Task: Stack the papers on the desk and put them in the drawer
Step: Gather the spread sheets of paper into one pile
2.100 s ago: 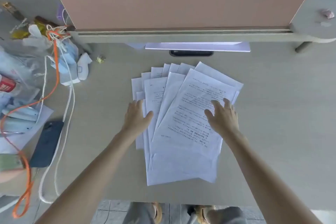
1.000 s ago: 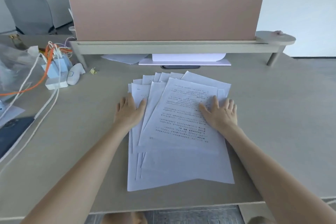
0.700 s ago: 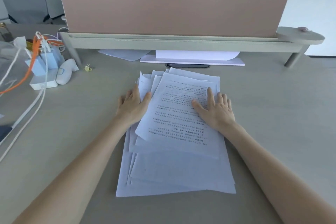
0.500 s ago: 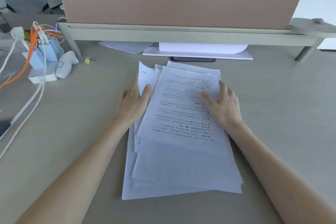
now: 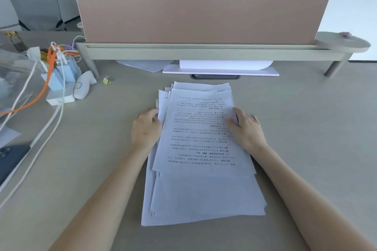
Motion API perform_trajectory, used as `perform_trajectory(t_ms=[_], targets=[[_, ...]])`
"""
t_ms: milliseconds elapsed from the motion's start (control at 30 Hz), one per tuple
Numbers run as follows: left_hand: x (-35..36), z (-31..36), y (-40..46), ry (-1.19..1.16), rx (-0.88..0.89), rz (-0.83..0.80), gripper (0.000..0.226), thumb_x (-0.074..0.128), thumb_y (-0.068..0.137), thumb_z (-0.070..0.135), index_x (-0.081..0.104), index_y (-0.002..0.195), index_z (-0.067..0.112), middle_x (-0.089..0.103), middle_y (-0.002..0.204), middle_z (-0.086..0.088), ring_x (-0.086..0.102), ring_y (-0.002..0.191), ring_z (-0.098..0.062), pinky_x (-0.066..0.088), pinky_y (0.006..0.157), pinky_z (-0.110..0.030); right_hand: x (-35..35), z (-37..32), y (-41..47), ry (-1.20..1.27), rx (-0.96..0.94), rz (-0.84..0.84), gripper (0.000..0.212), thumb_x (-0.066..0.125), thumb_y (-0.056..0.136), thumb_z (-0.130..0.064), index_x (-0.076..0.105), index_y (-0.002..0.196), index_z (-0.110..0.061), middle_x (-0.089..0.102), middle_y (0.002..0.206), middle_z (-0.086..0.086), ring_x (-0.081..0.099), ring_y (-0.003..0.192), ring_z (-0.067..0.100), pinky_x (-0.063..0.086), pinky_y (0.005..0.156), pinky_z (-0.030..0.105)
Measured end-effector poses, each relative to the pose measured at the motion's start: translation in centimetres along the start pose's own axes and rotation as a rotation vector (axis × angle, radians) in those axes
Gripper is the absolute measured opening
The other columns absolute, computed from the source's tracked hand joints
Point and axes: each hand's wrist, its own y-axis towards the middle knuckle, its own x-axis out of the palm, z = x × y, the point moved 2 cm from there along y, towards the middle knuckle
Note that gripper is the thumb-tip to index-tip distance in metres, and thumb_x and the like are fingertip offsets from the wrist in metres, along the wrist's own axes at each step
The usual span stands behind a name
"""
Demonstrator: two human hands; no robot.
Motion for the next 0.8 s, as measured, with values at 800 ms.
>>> perform_trajectory(t_ms=[800], targets=[[-1.4,-0.1,-0.1,0.036,-0.009,0.169,0.036,0.054,0.085,0.007,0.065,0.119,0.011,0.077,0.094,-0.003,0.068,0.097,-0.025,0.039,0.077,-0.024,-0.6,-1.1,-0.6,-0.095,0.034,0.170,0.022,0.044,0.092,-0.010,0.054,0.074,-0.002,0.051,0.073,0.008,0.045,0.072,0.032,0.031,0.058,0.035]])
